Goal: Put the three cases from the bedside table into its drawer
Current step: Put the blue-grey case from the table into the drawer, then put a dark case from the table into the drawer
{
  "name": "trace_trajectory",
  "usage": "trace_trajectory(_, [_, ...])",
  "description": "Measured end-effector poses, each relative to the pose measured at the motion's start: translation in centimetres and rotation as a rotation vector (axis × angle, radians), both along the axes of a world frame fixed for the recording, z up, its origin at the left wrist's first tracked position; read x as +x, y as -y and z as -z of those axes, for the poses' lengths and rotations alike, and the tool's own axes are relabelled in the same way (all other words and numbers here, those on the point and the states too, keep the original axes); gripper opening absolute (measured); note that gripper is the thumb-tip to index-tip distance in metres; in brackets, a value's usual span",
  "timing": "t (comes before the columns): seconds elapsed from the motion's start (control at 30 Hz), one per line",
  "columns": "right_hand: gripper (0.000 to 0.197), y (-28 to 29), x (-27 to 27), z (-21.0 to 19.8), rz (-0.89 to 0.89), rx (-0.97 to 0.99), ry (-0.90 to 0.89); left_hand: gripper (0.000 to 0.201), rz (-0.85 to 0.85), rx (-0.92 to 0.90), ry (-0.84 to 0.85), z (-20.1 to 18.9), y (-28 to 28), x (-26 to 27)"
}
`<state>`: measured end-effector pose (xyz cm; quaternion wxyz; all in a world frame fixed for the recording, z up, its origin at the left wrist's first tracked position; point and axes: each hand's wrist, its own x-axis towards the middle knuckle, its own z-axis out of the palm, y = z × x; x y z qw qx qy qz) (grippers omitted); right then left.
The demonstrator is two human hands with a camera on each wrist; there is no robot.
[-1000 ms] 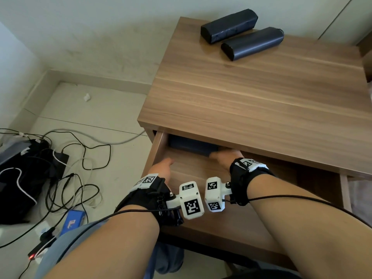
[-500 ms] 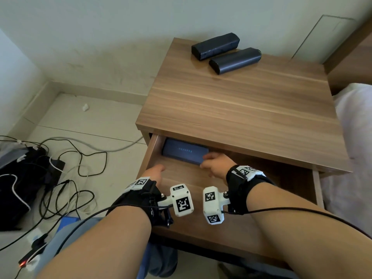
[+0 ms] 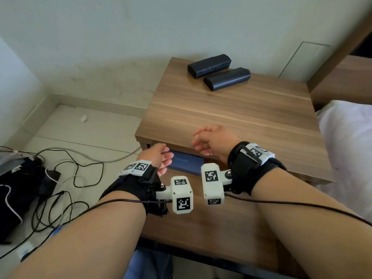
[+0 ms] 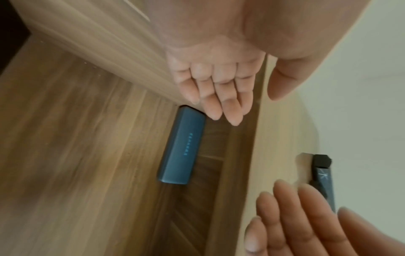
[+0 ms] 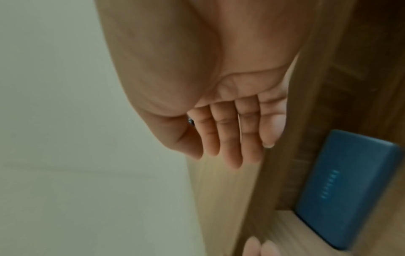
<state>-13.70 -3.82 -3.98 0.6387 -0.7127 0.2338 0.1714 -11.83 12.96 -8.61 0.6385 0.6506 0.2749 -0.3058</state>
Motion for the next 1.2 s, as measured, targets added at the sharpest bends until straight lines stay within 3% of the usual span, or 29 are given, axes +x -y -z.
trace_trajectory(0.23, [0.012, 2.3, 4.0, -1.8, 0.193, -0.150, 0.099, 0.020, -0.061, -0.058, 0.122, -3.1, 1.1, 3.1])
trace_trajectory(0.37, [0.057, 4.1, 6.3, -1.2, 0.241, -0.362, 0.115, 0.014, -0.091, -0.026, 0.175, -4.0, 1.8, 5.5])
trace_trajectory(0.5, [0.073, 5.4, 8.4, -1.0, 0.215, -0.477, 0.166, 0.017, -0.152, -0.020, 0.156, -3.6, 2.4, 7.3])
trace_trajectory(0.63, [0.073, 6.2, 11.3, -0.7, 0.088, -0.632, 0.186, 0.029, -0.205, -0.060, 0.104, -2.7, 2.3, 8.4])
trace_trajectory(0.73, [0.070, 6.5, 13.8, -0.4, 0.035, -0.798, 0.183, 0.037, -0.139, -0.076, 0.083, -2.7, 2.3, 8.9])
trace_trajectory(0.97, [0.076, 6.3, 16.6, 1.1, -0.089, -1.053, -0.110, 0.034, -0.066, -0.112, 0.031, -3.4, 2.5, 9.2])
trace_trajectory(1.2, [0.061, 6.5, 17.7, 1.9, -0.074, -1.118, -0.091, 0.034, -0.202, -0.100, -0.006, -2.6, 2.5, 9.9])
